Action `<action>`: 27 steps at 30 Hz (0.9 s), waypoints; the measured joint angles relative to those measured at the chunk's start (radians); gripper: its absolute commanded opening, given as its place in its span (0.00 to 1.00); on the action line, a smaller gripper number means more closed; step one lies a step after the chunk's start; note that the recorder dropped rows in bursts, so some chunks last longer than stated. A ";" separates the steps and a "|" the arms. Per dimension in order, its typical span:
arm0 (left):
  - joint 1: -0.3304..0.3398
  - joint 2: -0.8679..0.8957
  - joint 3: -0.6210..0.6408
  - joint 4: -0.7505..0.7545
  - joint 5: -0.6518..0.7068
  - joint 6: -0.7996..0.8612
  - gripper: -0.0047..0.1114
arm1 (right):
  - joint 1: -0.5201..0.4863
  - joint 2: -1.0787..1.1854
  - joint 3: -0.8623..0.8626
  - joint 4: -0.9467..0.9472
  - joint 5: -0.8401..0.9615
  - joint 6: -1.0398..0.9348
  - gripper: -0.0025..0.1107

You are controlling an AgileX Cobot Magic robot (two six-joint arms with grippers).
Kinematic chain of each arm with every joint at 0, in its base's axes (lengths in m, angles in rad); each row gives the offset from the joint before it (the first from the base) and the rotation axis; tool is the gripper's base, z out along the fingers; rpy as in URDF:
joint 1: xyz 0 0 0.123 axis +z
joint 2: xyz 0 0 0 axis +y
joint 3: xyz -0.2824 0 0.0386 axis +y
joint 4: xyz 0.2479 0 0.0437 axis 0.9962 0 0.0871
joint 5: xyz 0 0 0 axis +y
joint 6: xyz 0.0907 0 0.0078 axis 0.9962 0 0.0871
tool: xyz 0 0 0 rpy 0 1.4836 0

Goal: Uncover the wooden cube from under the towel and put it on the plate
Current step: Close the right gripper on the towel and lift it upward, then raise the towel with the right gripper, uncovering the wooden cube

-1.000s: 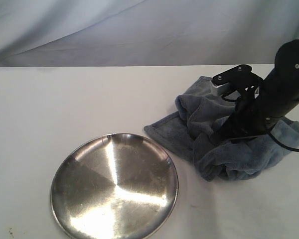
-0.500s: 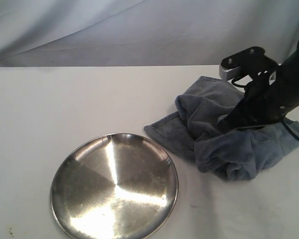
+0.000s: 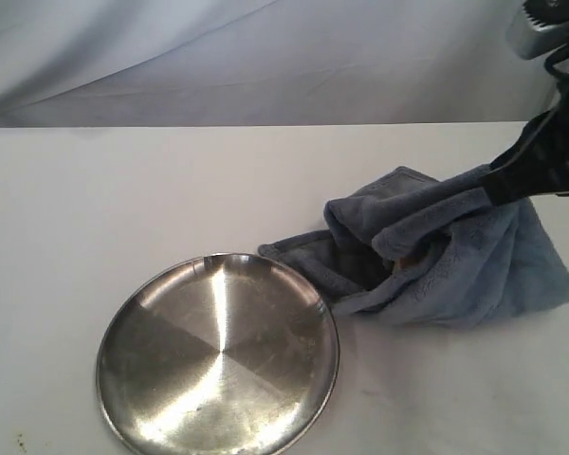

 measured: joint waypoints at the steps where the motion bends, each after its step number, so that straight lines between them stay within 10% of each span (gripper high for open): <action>1: 0.000 0.000 0.000 0.000 0.000 0.000 0.04 | 0.000 -0.030 0.000 0.000 0.017 0.000 0.02; 27: 0.000 0.000 0.000 0.000 0.000 0.000 0.04 | 0.000 -0.245 0.000 -0.027 -0.012 0.000 0.02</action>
